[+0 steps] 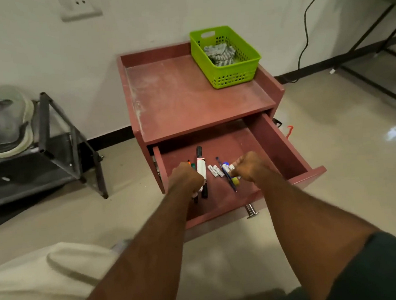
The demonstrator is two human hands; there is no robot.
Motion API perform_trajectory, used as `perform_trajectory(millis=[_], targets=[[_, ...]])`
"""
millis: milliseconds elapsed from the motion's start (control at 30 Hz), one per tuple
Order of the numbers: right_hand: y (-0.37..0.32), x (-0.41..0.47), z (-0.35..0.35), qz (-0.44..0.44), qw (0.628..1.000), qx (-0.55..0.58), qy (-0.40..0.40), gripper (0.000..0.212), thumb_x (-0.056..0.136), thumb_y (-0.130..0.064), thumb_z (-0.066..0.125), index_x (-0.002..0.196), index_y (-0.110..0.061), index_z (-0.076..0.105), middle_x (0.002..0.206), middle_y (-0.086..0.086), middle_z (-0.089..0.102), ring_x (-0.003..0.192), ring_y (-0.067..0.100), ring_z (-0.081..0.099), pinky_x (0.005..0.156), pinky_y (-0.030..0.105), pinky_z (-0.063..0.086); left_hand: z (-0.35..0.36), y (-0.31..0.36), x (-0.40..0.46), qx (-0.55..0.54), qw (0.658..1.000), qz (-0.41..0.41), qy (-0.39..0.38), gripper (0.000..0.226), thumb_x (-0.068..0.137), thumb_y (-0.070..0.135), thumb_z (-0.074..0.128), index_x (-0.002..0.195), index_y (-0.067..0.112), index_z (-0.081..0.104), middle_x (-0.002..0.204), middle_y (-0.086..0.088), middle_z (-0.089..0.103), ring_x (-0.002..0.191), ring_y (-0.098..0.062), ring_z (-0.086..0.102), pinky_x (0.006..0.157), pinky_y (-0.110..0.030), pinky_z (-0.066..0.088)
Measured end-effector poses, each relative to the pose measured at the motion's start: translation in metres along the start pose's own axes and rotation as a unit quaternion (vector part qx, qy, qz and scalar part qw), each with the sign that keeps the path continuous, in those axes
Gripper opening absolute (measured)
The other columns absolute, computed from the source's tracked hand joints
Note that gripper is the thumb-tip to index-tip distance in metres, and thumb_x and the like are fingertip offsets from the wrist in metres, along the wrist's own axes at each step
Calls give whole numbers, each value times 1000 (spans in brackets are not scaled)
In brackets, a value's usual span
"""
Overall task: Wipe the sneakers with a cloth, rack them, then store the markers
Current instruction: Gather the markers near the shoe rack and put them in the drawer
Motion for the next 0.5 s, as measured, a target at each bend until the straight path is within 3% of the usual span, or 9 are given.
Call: perform_trajectory(millis=[67,100,133,167,200,267,300,400,500], targets=[[8,15,13,14,1000,-28,0,27,76,-4,77,63,-13,54,65,4,51,49,10,51,45,15,40,11,-3,9,6,1000,-7,13,34,80,17,76,110,5,62,104,-13,68,79,-26,69,69,-33,59],[12,22,22,28,999,-20,-10,22,81,-4,72,70,-12,55,71,4,51,52,9,56,42,14,40,16,-5,15,5,1000,-11,19,35,81,18,75,111,6,62,106,-13,68,87,-30,70,77,-38,60],[12,25,30,21,999,-27,-2,10,85,-6,68,80,-11,60,80,4,55,66,12,62,48,14,43,20,-6,21,5,999,-16,29,33,82,19,74,111,7,63,107,-13,68,91,-31,70,81,-41,60],[12,28,35,25,999,-33,13,10,86,-13,68,94,-8,64,92,5,59,85,20,66,60,18,46,23,-7,26,7,999,-21,42,32,84,23,72,112,9,63,108,-13,68,92,-32,69,82,-44,60],[12,33,43,23,998,-59,18,27,85,-23,70,105,-7,64,103,6,62,99,26,64,71,24,47,25,-8,29,11,998,-25,55,31,87,26,70,113,10,63,110,-13,67,95,-33,69,82,-45,60],[10,37,53,13,993,-109,44,53,80,-42,76,116,-7,58,117,11,62,110,30,61,84,31,49,27,-6,32,22,997,-29,67,32,91,27,66,118,10,63,116,-14,65,102,-34,67,85,-44,59],[8,35,54,13,992,-113,54,57,80,-41,77,119,-6,56,118,13,62,112,30,61,88,32,50,30,-5,34,28,997,-26,61,32,92,23,66,120,8,63,119,-14,64,105,-34,67,86,-42,58],[7,37,54,26,992,-114,52,48,82,-26,78,120,-4,57,120,15,62,109,29,62,83,30,51,40,-3,35,41,998,-13,42,32,93,13,64,123,3,62,122,-17,64,110,-33,65,84,-38,55],[0,33,45,10,992,-112,63,44,74,-31,85,105,-6,65,105,13,67,99,26,68,78,29,53,40,-3,29,26,998,-2,54,32,92,15,67,121,2,62,121,-18,65,109,-33,66,86,-40,56]])
Point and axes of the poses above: each hand's wrist, its own x-axis towards the middle knuckle, its own z-axis out of the palm, y = z × x, the point moved 7 cm from there along x, towards the middle knuckle
